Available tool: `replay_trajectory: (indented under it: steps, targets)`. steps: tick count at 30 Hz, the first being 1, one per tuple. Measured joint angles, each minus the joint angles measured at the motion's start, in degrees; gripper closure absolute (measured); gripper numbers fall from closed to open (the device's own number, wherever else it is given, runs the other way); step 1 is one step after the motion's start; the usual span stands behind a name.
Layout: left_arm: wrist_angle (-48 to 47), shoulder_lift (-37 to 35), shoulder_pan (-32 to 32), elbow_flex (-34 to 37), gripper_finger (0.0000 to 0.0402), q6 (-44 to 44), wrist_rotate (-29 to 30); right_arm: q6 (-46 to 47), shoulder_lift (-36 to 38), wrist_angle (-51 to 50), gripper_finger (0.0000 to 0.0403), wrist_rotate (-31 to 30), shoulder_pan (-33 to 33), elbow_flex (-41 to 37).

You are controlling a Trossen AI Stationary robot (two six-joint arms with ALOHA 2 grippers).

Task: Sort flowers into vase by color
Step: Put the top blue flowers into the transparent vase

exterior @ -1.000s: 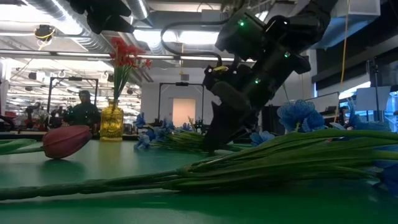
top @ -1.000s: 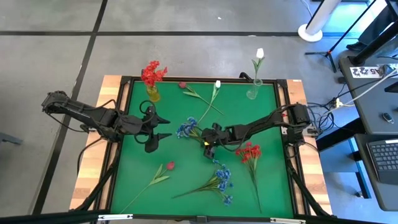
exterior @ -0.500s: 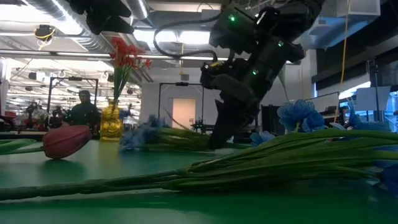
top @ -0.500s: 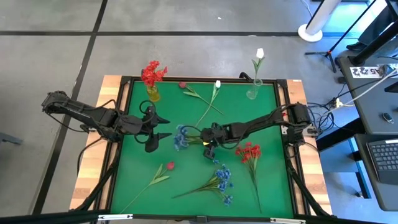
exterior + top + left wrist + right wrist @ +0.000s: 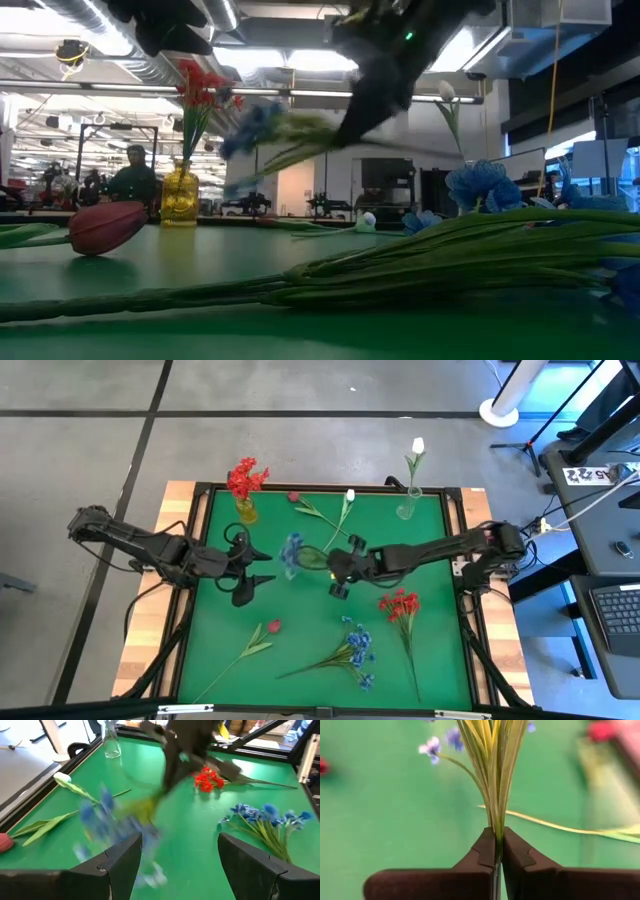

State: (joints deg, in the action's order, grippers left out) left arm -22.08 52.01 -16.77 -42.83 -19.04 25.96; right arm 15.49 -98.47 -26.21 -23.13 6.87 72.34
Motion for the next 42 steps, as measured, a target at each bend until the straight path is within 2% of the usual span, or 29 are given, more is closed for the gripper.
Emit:
replay_trajectory:
  steps: [3, 5, 11, 16, 23, 26, 30, 35, 42]
  targets:
    - [-0.03, -0.64, -0.98, 0.00, 0.0147, 0.02, 0.00, 0.48, 4.90, -4.52, 0.0394, -5.02, 0.72, 0.00]
    - [-0.02, -0.99, -1.48, 0.00, 0.0147, 0.03, 0.14, 0.18, 8.29, -5.37, 0.0394, -6.11, 0.77, 0.00]
    - [0.10, -1.23, -2.66, 0.00, 0.0147, 0.03, 0.43, -3.91, 19.73, 3.32, 0.0394, -5.47, -0.22, -5.66]
    - [0.14, -1.21, -3.18, 0.00, 0.0147, 0.08, 0.63, -9.27, 30.86, 19.24, 0.0394, -1.68, -2.48, -17.11]
    - [0.37, -1.21, -3.18, 0.00, 0.0147, 0.33, 1.80, -25.82, 43.67, 51.16, 0.0394, 8.31, -8.05, -36.99]
    - [0.57, -1.21, -3.16, 0.00, 0.0147, 0.58, 2.10, -28.09, 46.66, 57.36, 0.0394, 10.84, -12.24, -41.87]
    - [1.03, -1.21, -3.16, 0.00, 0.0147, 1.36, 2.40, -28.13, 49.57, 60.27, 0.0394, 10.70, -18.50, -45.24]
    - [1.59, -1.21, -3.16, 0.00, 0.0147, 1.46, 2.58, -27.16, 50.15, 63.51, 0.0394, 10.91, -27.40, -46.69]
    - [1.55, -0.99, -3.16, 0.00, 0.0147, 1.46, 2.56, -23.96, 50.44, 64.26, 0.0394, 16.74, -39.63, -48.24]
